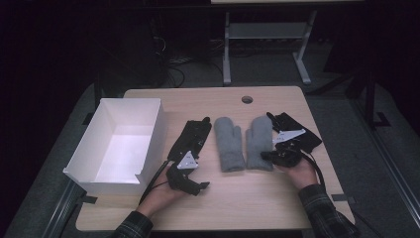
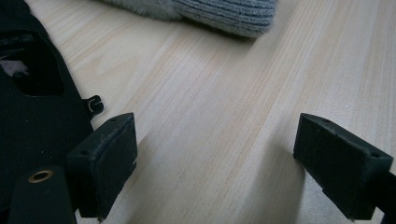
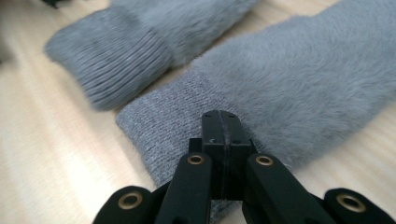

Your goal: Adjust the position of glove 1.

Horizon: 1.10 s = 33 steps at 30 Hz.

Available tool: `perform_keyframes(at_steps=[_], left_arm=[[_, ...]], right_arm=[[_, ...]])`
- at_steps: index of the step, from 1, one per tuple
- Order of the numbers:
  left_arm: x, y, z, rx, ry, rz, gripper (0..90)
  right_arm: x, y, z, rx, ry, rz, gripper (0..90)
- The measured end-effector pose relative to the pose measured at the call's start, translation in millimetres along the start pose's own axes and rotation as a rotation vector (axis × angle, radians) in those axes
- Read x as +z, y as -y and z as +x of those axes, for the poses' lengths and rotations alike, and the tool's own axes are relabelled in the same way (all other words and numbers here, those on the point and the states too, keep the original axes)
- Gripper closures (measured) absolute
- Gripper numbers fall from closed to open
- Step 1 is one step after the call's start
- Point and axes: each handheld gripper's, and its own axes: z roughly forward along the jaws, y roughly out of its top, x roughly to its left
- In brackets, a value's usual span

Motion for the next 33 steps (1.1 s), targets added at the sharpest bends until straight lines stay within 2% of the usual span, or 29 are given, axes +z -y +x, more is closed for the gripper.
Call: perform_keyframes(at_steps=[3,10,11,13,17,20,25,33], left_arm=[[0.1,0.0,0.0,0.0,0.0,0.0,12.8],[0.6,-0.5,0.7,0.007,0.0,0.0,12.8],[0.7,-0.4,0.2,-0.003,0.002,0.0,12.8],[1.2,-0.3,-0.5,-0.012,0.004,-0.007,12.8],[0.7,-0.5,0.5,0.003,0.002,0.004,12.8],[1.0,-1.2,0.4,0.001,0.0,0.007,12.8],[1.0,-1.3,0.7,0.004,0.0,0.007,12.8],[1.6,-1.7,0.8,0.005,0.002,0.007,12.8]], right_arm=[[-5.3,4.0,5.8,0.009,-0.011,0.009,90.0],[-18.5,17.6,21.4,-0.007,-0.039,0.017,90.0],[-18.5,17.6,21.4,-0.007,-0.039,0.017,90.0],[-23.8,24.7,31.9,-0.007,-0.057,0.02,90.0],[-27.6,29.4,44.9,-0.031,-0.073,0.03,90.0],[-28.2,30.8,51.6,-0.041,-0.087,0.031,90.0],[-24.7,27.9,65.6,-0.077,-0.134,0.041,90.0],[-19.0,24.8,74.1,-0.108,-0.169,0.037,90.0]])
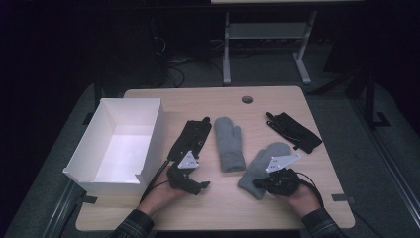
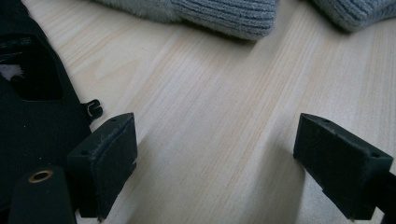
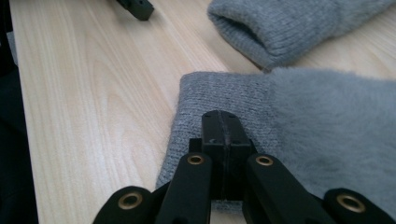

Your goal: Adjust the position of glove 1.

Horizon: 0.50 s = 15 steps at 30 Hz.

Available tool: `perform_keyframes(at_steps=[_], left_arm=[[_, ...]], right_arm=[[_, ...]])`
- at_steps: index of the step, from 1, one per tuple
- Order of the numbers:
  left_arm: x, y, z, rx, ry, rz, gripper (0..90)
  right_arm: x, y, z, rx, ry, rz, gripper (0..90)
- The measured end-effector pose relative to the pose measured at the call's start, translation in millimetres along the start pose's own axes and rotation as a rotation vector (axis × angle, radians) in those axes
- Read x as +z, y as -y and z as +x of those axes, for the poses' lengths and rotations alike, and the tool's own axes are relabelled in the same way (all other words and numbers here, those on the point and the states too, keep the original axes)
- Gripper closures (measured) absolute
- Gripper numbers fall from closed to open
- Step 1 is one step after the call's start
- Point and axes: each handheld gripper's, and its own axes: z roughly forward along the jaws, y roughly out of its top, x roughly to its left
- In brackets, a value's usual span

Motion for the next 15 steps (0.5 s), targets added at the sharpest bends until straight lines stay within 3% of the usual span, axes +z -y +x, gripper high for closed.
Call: perform_keyframes(at_steps=[3,9,10,14,15], left_arm=[[-0.3,-0.2,0.0,0.001,-0.002,0.002,12.8],[-0.3,0.0,0.0,0.004,-0.004,-0.001,12.8],[0.3,0.0,-0.7,-0.005,-0.005,-0.009,12.8],[0.3,0.1,-0.7,-0.006,-0.004,-0.008,12.9],[0.3,0.1,-0.7,-0.006,-0.004,-0.008,12.8]], right_arm=[[-0.8,-2.1,1.2,-0.024,0.001,-0.011,90.0],[-15.4,-1.8,-15.7,0.013,0.063,-0.055,90.0],[-24.0,-0.8,-27.1,0.025,0.104,-0.073,90.0],[-37.8,2.9,-55.4,0.068,0.185,-0.096,90.0],[-37.8,2.9,-55.4,0.068,0.185,-0.096,90.0]])
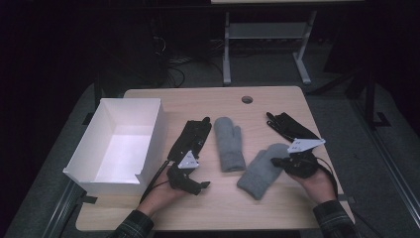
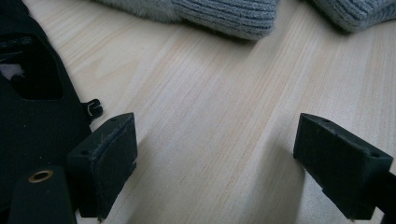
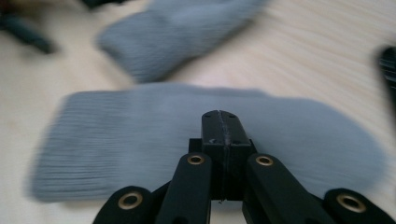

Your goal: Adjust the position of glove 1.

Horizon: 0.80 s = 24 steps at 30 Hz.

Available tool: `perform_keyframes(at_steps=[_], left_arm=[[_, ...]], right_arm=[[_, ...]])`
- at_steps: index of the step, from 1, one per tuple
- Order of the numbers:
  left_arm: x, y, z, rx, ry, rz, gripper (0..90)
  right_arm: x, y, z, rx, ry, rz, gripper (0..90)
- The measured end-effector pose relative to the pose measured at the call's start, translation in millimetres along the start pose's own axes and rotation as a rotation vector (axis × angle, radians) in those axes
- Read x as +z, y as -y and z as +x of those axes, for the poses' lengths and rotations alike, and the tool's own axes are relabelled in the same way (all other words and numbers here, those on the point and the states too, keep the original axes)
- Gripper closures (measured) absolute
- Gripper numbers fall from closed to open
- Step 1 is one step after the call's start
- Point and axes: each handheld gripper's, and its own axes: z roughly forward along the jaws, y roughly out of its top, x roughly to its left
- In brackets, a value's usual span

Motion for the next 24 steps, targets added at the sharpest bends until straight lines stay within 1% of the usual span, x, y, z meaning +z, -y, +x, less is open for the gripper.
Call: perform_keyframes(at_steps=[1,2,3,4,5,6,9,10,11,12,13,15,16,17,18,20,21,24], left_arm=[[-0.2,-0.1,0.0,-0.001,0.002,0.001,12.9],[-0.2,-0.1,0.0,-0.001,0.002,0.001,12.8],[-0.3,-0.2,0.0,-0.002,0.002,0.003,12.8],[-0.3,-0.3,0.0,-0.002,0.002,0.004,12.9],[-0.3,-0.2,0.0,-0.001,0.002,0.003,12.8],[-0.3,-0.2,0.0,-0.001,0.002,0.004,12.9],[-0.4,-0.3,0.0,-0.001,0.002,0.005,12.8],[-0.4,-0.3,0.0,-0.001,0.002,0.005,12.8],[-0.4,-0.3,0.0,-0.001,0.002,0.005,12.8],[-0.4,-0.3,0.0,-0.001,0.002,0.005,12.8],[-0.3,-0.2,0.0,-0.001,0.002,0.004,12.8],[-0.3,-0.2,0.0,-0.001,0.002,0.003,12.9],[-0.3,-0.2,0.0,-0.001,0.002,0.003,12.9],[-0.3,-0.1,0.0,-0.001,0.002,0.002,12.8],[-0.2,-0.1,0.0,-0.001,0.002,0.002,12.9],[-0.2,-0.1,0.2,0.004,0.001,0.001,12.9],[-0.1,0.1,-0.2,-0.003,0.001,0.0,12.9],[-0.1,0.3,-0.5,-0.008,0.002,0.0,12.9]], right_arm=[[-0.1,2.3,-16.0,0.029,0.017,0.003,90.0],[-0.1,2.3,-16.0,0.029,0.017,0.003,90.0],[0.9,3.2,-19.1,0.033,0.021,0.012,90.0],[8.1,6.3,-24.8,0.041,0.023,0.047,90.0],[11.0,7.2,-25.3,0.044,0.02,0.062,90.0],[14.1,8.2,-26.0,0.037,0.017,0.074,90.0],[24.5,11.0,-22.4,0.031,0.009,0.14,90.0],[24.5,11.0,-22.4,0.031,0.009,0.14,90.0],[28.0,12.4,-20.4,0.016,0.015,0.167,90.0],[28.4,13.3,-17.8,0.02,0.004,0.155,90.0],[28.8,12.9,-13.1,0.012,-0.004,0.158,90.0],[28.0,12.2,-9.9,0.0,-0.006,0.163,90.0],[26.8,11.5,-8.8,-0.006,-0.014,0.164,90.0],[26.3,11.1,-7.4,-0.002,-0.025,0.166,90.0],[26.7,11.5,-7.4,-0.012,-0.027,0.168,90.0],[27.6,12.9,-3.4,-0.007,-0.044,0.174,90.0],[27.2,13.4,-0.6,-0.006,-0.055,0.177,90.0],[27.6,14.5,9.8,-0.03,-0.085,0.181,90.0]])
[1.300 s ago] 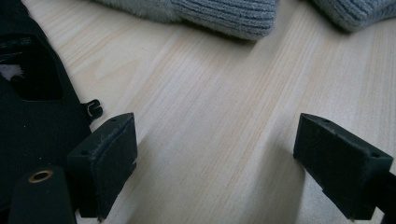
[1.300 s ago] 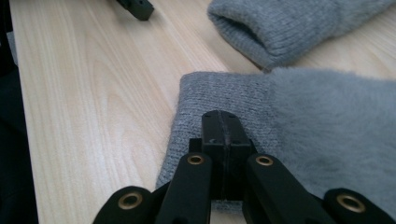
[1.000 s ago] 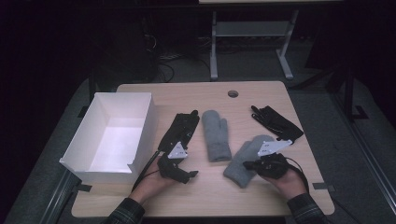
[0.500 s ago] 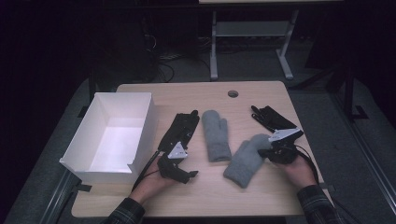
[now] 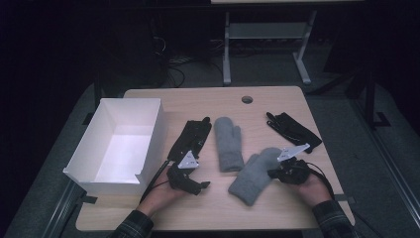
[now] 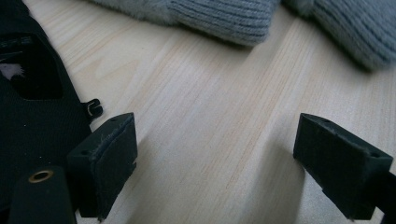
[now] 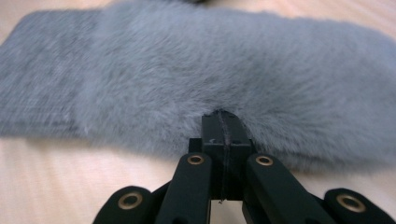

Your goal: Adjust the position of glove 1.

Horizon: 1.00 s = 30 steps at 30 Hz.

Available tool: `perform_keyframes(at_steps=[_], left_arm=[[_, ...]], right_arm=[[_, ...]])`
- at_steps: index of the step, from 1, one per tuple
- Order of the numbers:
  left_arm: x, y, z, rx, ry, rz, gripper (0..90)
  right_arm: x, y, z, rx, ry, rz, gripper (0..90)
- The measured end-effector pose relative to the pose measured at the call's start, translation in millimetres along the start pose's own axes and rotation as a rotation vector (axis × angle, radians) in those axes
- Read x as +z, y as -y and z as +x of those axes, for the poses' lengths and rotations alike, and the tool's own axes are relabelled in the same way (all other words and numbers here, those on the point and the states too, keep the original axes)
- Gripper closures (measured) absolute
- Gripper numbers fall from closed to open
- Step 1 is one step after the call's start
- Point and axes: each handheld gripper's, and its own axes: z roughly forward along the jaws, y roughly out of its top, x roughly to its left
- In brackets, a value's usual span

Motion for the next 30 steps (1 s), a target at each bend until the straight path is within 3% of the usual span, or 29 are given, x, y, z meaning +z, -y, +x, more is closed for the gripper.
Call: perform_keyframes(at_steps=[11,18,20,21,22,23,25,30], left_arm=[[-0.6,-0.1,0.7,0.011,-0.002,0.008,12.9],[-0.8,-0.2,0.8,0.013,-0.002,0.01,12.8],[-0.8,-0.3,1.1,0.018,-0.004,0.01,12.9],[-0.8,-0.3,1.1,0.018,-0.003,0.009,12.9],[-0.8,-0.3,1.2,0.019,-0.003,0.009,12.9],[-0.7,-0.3,1.1,0.017,-0.003,0.008,12.9],[-0.6,-0.1,0.6,0.01,-0.003,0.008,12.8],[-0.5,0.0,0.8,0.009,-0.004,0.007,12.8]], right_arm=[[10.5,-10.9,43.5,-0.114,-0.092,0.039,90.0],[13.1,-13.7,49.7,-0.143,-0.117,0.035,90.0],[4.4,-12.5,46.2,-0.119,-0.108,0.006,84.8],[-5.8,-9.7,41.1,-0.084,-0.097,-0.045,78.8],[-5.8,-9.7,41.1,-0.084,-0.097,-0.045,78.8],[-13.5,-4.6,35.7,-0.057,-0.057,-0.075,70.5],[-18.2,1.4,31.6,-0.035,-0.025,-0.097,60.1],[-24.5,21.0,15.1,0.041,0.061,-0.129,42.0]])
